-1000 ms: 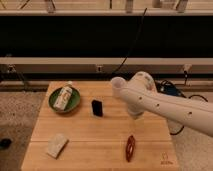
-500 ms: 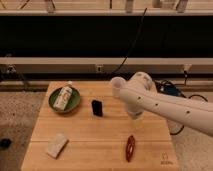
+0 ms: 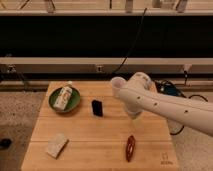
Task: Knock the eraser over
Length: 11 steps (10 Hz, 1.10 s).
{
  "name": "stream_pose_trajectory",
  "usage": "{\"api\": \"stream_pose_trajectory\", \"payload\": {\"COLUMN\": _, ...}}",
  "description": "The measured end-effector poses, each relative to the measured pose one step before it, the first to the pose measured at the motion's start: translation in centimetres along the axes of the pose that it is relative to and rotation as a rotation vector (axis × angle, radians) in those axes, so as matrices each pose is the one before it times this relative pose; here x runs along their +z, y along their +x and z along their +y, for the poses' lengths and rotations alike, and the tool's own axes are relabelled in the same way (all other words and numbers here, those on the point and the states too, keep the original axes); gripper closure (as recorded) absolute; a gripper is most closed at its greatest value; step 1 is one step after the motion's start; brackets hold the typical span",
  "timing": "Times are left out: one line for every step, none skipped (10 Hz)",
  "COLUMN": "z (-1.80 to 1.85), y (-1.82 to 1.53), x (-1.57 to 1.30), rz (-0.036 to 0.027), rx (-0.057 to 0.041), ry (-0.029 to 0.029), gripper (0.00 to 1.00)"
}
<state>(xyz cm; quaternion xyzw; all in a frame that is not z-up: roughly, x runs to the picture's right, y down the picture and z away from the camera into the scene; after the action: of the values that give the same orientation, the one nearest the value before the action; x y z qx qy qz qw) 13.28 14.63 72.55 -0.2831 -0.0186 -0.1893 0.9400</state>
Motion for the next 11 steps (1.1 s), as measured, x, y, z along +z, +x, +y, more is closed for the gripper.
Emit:
{"api": "stream_pose_trajectory", "payload": {"z": -0.07, "y": -0.003, "x": 0.1, "rz": -0.00017, "rx": -0.00191, "ry": 0.0005, "gripper": 0.2}}
{"api": "stream_pose_trajectory", "payload": {"z": -0.143, "y": -0.108, "x": 0.132, "rz": -0.00237, "rx": -0.00304, "ry": 0.00091, "gripper": 0.2}}
{"api": "stream_pose_trajectory", "payload": {"z": -0.095, "y": -0.035, "x": 0.117, "rz": -0.00059, "rx": -0.00258, "ry": -0.00038, "gripper": 0.2}}
{"api": "stream_pose_trajectory", "payload": {"z": -0.176, "y": -0.109, "x": 0.178, "rz": -0.00201, "rx": -0.00472, "ry": -0.00032, "gripper": 0.2}}
{"api": "stream_pose_trajectory", "payload": {"z": -0.077, "y": -0.051, "x": 0.09, "rz": -0.00166, "rx": -0.002, "ry": 0.00001, "gripper": 0.2}}
{"api": "stream_pose_trajectory", "payload": {"z": -0.072, "y": -0.04, "x": 0.082, "rz": -0.00071, "rx": -0.00244, "ry": -0.00013, "gripper": 0.2}}
{"api": "stream_pose_trajectory", "payload": {"z": -0.195, "y": -0.112, "x": 0.169, "rz": -0.0021, "rx": -0.00487, "ry": -0.00022, "gripper": 0.2}}
{"api": "stream_pose_trajectory", "payload": {"z": -0.141, "y": -0.064, "x": 0.121, "rz": -0.00138, "rx": -0.00345, "ry": -0.00015, "gripper": 0.2}}
{"api": "stream_pose_trajectory", "payload": {"z": -0.153, "y": -0.076, "x": 0.13, "rz": -0.00116, "rx": -0.00373, "ry": -0.00002, "gripper": 0.2}}
{"api": "stream_pose_trajectory", "payload": {"z": -0.186, "y": -0.072, "x": 0.162, "rz": -0.00147, "rx": -0.00451, "ry": 0.00037, "gripper": 0.2}}
{"api": "stream_pose_trajectory", "payload": {"z": -0.058, "y": 0.006, "x": 0.114, "rz": -0.00204, "rx": -0.00283, "ry": -0.00003, "gripper": 0.2}}
